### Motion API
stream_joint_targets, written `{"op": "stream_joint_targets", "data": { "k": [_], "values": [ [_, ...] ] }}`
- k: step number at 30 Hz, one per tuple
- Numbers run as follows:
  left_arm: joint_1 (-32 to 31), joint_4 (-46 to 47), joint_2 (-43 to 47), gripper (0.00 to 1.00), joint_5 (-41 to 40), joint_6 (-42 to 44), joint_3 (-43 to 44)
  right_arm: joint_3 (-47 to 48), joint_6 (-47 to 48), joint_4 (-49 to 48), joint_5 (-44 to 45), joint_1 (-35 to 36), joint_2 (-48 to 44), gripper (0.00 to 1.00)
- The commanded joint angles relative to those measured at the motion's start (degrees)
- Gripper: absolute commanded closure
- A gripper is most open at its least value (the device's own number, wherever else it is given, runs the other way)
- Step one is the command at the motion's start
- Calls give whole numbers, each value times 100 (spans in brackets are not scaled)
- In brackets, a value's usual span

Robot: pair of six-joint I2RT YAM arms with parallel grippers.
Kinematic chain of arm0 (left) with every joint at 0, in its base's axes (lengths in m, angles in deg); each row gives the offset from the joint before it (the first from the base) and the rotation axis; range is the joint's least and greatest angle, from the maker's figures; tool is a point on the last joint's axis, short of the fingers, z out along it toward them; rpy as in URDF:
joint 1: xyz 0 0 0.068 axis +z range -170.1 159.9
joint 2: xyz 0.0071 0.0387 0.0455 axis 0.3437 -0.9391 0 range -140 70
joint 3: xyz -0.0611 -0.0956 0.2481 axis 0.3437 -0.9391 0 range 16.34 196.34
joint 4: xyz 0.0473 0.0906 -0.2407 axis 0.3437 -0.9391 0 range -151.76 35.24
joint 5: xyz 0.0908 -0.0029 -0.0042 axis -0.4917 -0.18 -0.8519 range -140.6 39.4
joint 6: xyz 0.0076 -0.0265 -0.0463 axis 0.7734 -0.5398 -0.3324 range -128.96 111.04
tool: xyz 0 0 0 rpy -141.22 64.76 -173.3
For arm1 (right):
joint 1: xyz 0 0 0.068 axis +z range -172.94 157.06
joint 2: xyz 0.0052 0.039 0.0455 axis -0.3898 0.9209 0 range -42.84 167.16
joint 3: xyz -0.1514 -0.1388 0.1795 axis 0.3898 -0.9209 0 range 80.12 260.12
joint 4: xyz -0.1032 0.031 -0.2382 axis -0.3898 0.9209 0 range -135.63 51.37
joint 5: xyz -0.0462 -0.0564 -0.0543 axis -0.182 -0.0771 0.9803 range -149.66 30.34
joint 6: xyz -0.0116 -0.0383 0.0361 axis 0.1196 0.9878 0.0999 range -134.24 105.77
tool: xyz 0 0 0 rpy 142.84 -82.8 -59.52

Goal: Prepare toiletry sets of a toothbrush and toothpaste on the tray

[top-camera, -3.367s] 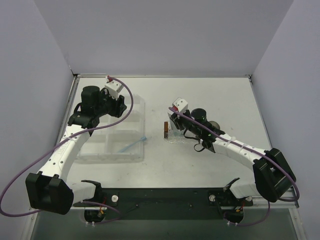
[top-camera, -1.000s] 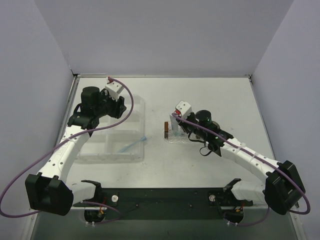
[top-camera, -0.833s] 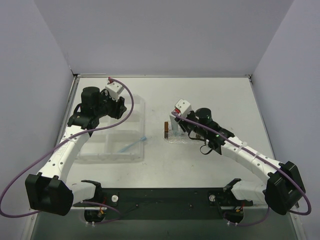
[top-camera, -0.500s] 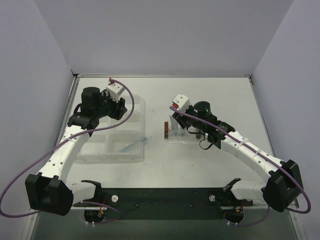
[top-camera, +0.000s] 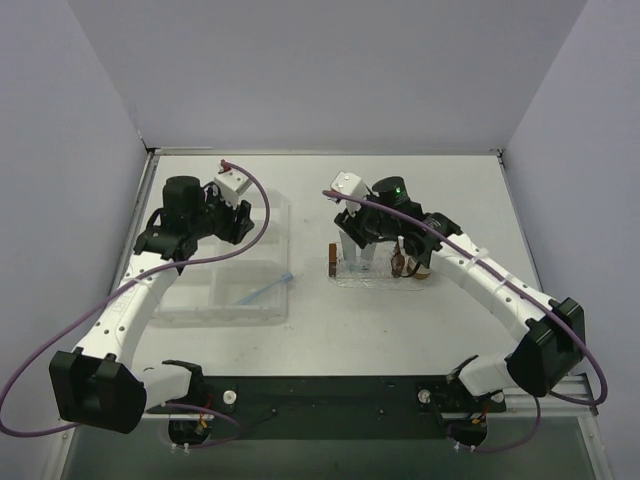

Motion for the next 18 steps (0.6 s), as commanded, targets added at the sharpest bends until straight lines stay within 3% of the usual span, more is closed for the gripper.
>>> {"op": "stream_joint_targets", "data": {
  "k": [1, 18],
  "values": [
    [39, 24, 193, 40, 153, 169, 9, 471, 82, 735, -97, 22, 343, 53],
    [47, 112, 228, 40, 135, 231, -202, 630, 12, 728, -211, 75, 985, 55]
  ]
}}
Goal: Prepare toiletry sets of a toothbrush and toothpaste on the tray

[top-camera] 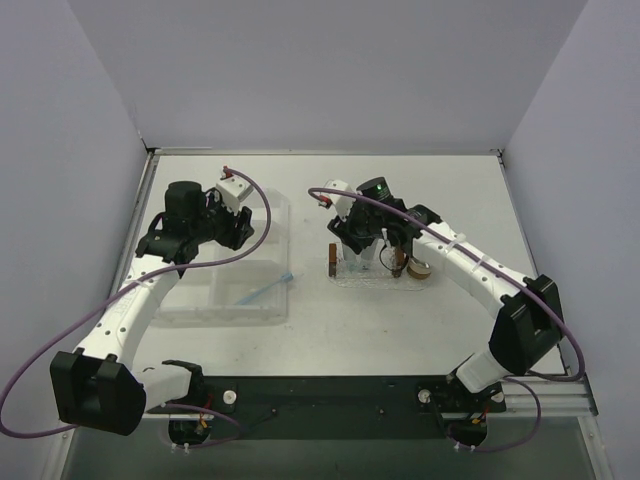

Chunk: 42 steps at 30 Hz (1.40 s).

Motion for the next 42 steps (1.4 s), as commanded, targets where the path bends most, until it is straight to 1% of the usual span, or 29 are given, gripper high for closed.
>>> {"op": "stream_joint_targets", "data": {
  "k": [1, 6, 15, 20, 21, 27, 42],
  "values": [
    [39, 136, 154, 40, 111, 102, 32, 247, 16, 13, -113, 49, 181, 56],
    [47, 127, 154, 40, 94, 111, 41, 300, -37, 4, -139, 58, 374, 62],
    [48, 136, 163, 40, 85, 119, 15, 300, -54, 4, -166, 49, 375, 82],
    [39, 136, 172, 40, 85, 119, -12, 300, -89, -5, -174, 58, 331, 89],
    [39, 136, 172, 40, 85, 119, -20, 292, -98, -13, -174, 49, 322, 92],
    [47, 136, 198, 40, 59, 128, -29, 221, -203, -136, -244, 49, 243, 99],
    [47, 75, 163, 40, 76, 111, 41, -472, -441, -945, -183, 31, -153, 100]
  ]
}}
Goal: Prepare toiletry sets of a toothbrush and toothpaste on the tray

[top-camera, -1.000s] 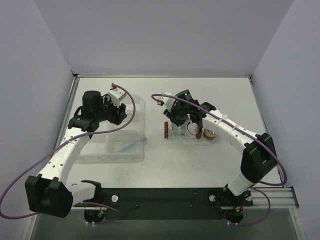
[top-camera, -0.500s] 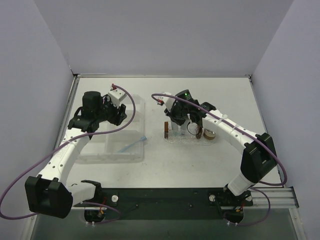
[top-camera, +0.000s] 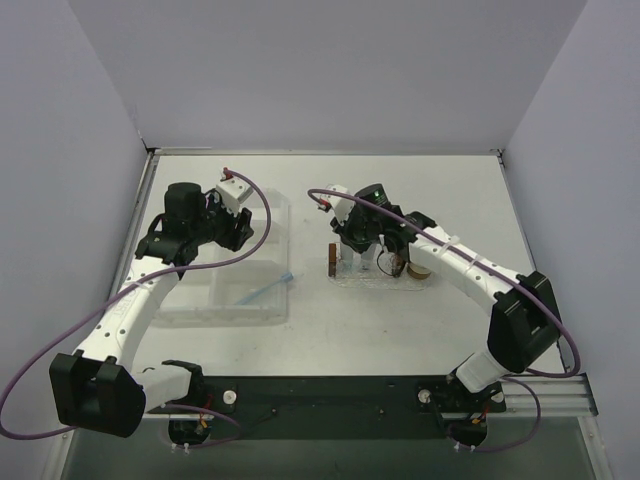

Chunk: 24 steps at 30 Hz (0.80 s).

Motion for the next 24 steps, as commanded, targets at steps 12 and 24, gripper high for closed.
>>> {"op": "stream_joint_targets", "data": {
  "k": [12, 24],
  "values": [
    [47, 48, 99, 40, 98, 25, 166, -380, -98, -638, 22, -8, -418, 96],
    [39, 66, 117, 40, 89, 34, 87, -214, -71, -462, 242, -8, -391, 73]
  ]
}}
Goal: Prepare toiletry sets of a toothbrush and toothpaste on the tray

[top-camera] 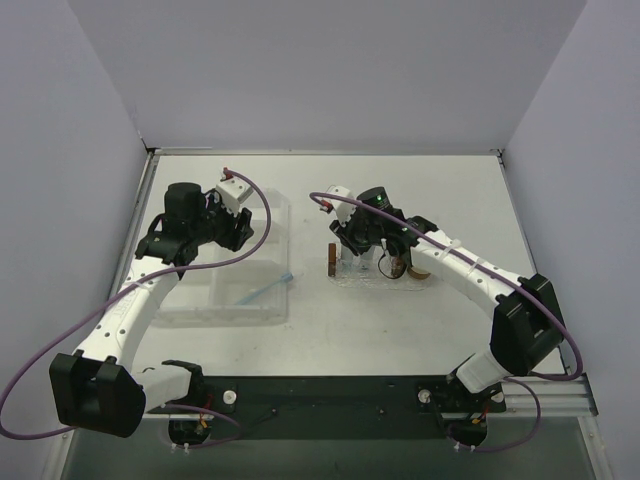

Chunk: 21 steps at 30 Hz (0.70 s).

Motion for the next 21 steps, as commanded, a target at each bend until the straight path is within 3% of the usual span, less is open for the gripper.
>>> {"op": "stream_joint_targets", "data": {
  "k": [1, 14, 21],
  "values": [
    [47, 59, 126, 40, 96, 43, 87, 123, -25, -38, 150, -15, -258, 72],
    [39, 86, 170, 40, 96, 52, -18, 562, 10, 94, 379, -15, -557, 55],
    [39, 103, 231, 40, 78, 165, -150, 765, -25, 164, 467, -15, -803, 54]
  ]
}}
